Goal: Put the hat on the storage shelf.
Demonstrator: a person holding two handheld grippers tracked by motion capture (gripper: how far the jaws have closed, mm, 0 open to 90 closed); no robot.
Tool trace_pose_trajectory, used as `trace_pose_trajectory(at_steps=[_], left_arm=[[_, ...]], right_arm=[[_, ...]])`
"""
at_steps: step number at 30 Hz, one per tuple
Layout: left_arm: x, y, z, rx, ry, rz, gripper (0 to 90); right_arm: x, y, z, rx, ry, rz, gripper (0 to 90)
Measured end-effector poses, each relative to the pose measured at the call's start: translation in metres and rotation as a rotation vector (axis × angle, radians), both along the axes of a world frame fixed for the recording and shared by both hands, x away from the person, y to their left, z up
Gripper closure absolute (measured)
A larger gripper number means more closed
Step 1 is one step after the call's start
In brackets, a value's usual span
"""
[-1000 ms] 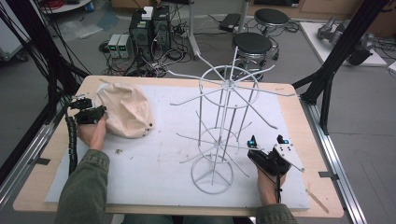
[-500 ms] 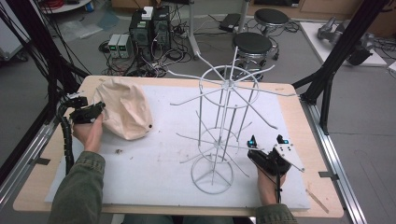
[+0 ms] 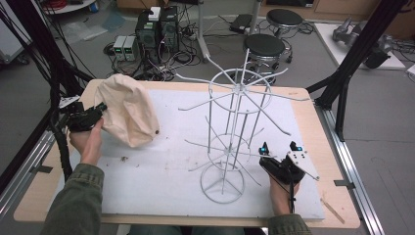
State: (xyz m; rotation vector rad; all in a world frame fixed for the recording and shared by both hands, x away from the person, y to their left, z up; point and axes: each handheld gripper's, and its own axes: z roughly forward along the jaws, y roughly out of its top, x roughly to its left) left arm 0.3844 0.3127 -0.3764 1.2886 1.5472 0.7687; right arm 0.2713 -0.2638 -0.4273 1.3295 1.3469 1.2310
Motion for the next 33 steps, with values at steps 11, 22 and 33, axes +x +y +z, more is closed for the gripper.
trace_pose_trajectory(at_steps=[11, 22, 33], left_arm=[[-0.041, -0.001, 0.024, -0.073, -0.209, -0.156, 78.9], [-0.075, -0.022, 0.051, -0.084, -0.355, -0.311, 78.9], [-0.102, -0.034, 0.086, -0.048, -0.537, -0.473, 78.9]], right_arm=[[0.0, 0.001, 0.0, -0.001, -0.001, 0.008, 6.2], [-0.001, 0.001, 0.0, -0.005, -0.004, 0.014, 6.2], [-0.001, 0.001, 0.0, -0.002, -0.005, 0.016, 6.2]])
